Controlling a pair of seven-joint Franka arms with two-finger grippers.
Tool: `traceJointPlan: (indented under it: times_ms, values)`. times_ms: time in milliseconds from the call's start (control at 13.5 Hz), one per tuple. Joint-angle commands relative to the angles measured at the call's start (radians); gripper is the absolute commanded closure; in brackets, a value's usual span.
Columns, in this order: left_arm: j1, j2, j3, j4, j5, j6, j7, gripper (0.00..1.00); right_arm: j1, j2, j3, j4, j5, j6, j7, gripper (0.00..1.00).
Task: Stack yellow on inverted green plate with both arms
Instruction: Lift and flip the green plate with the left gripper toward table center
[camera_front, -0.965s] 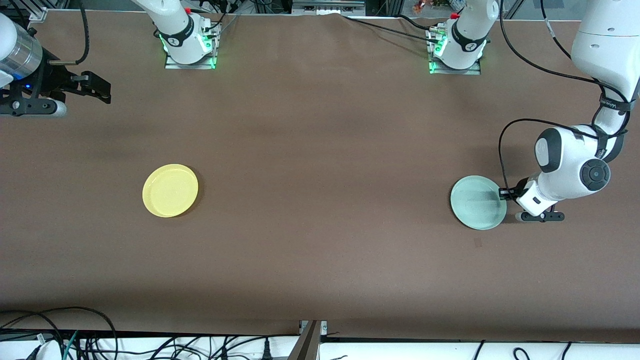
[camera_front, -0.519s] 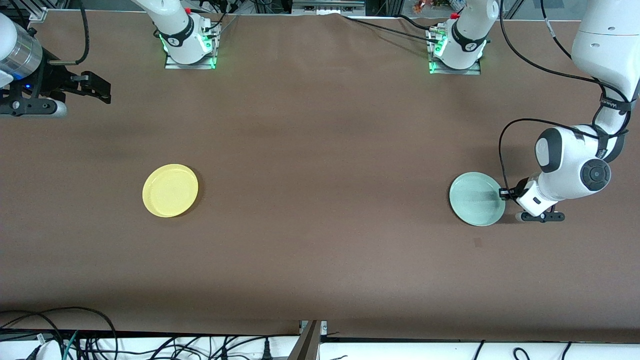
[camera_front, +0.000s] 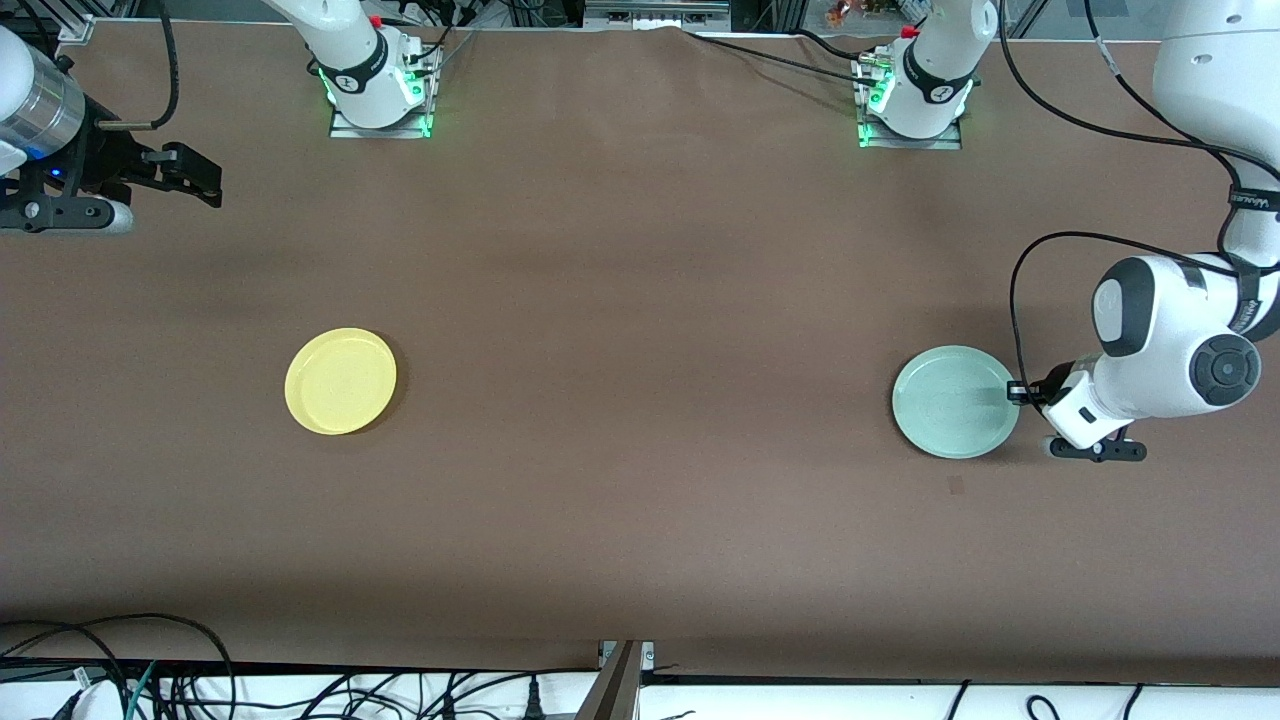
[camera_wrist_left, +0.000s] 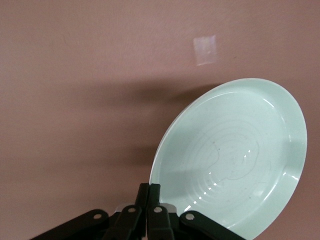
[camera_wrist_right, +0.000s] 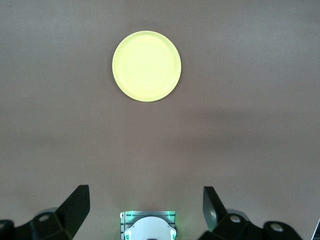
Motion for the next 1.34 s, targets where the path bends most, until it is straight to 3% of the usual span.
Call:
traceJointPlan:
  times_ms: [0, 445, 816, 1261]
  values:
    - [-0.097, 0.004, 0.011, 0.123, 0.089, -0.096, -0.017, 1.0, 0.003, -0.001, 0.001, 0.012, -0.003, -0.02, 0.013, 0.0]
    - [-0.324, 0.004, 0.017, 0.304, 0.204, -0.216, -0.141, 1.0, 0.003, -0.001, 0.001, 0.012, -0.001, -0.023, 0.011, 0.0]
    - [-0.542, 0.015, 0.02, 0.365, 0.403, -0.216, -0.253, 1.0, 0.003, -0.001, 0.004, 0.014, -0.001, -0.023, 0.014, 0.0]
    - [-0.746, 0.071, 0.026, 0.368, 0.627, -0.216, -0.477, 1.0, 0.003, -0.001, 0.001, 0.012, -0.001, -0.024, 0.01, 0.0]
